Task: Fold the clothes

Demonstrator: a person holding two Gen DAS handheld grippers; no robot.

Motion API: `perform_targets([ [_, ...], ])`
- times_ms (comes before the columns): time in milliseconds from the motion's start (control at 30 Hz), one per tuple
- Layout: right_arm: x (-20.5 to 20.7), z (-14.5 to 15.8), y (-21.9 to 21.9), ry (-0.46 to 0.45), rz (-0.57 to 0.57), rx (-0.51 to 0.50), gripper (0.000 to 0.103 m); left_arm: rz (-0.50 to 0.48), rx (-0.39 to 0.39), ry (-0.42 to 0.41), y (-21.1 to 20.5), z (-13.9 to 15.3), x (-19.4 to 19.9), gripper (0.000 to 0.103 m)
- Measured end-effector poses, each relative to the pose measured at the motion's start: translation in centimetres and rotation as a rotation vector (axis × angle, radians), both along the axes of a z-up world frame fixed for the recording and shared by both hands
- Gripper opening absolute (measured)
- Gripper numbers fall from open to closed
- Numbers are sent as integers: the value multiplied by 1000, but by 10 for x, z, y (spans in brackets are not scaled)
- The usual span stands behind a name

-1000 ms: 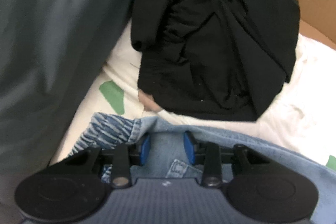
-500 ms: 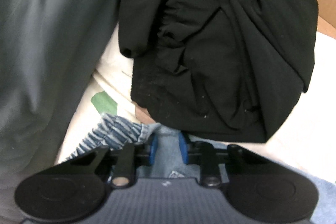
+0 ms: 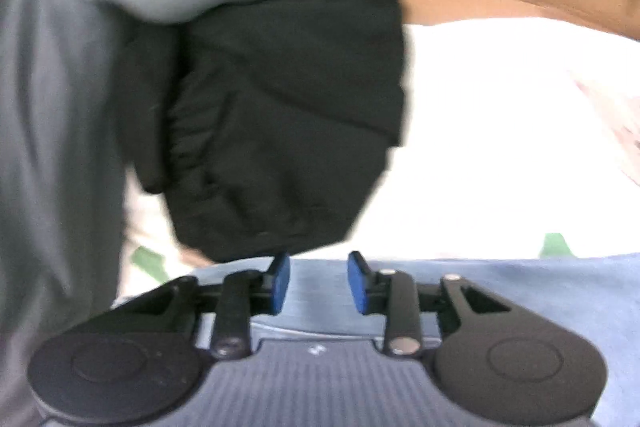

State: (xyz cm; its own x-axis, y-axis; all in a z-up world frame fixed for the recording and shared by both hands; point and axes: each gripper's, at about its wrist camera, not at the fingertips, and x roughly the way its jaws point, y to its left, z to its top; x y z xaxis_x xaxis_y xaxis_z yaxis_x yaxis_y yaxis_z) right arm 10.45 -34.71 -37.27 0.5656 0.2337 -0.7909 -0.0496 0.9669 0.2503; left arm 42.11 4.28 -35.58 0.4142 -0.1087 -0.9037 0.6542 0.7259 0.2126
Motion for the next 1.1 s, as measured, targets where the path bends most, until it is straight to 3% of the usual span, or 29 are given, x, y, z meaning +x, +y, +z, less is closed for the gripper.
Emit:
perform_targets([
  [200,16,-4,1,15,97,-6,46,-206,-30,40,-49,4,-20,39],
  [400,32,-8,1,36,228,16,44,-490,-65,169,-105,-7,-57,45],
  [500,43,-13,4,57,298,17,31,-617,-29,188,-128,-22,-72,45],
  [567,51,-16,6,71,343,17,31,-678,-17,209,-140,-31,-79,44],
  [767,69,-24,7,92,415,47,31,-775,12,290,-153,-37,-80,43],
  [833,71,-24,8,99,441,59,24,-803,14,315,-156,-37,-81,41],
  [1100,83,-31,10,117,469,90,24,-881,53,412,-164,-44,-83,35],
])
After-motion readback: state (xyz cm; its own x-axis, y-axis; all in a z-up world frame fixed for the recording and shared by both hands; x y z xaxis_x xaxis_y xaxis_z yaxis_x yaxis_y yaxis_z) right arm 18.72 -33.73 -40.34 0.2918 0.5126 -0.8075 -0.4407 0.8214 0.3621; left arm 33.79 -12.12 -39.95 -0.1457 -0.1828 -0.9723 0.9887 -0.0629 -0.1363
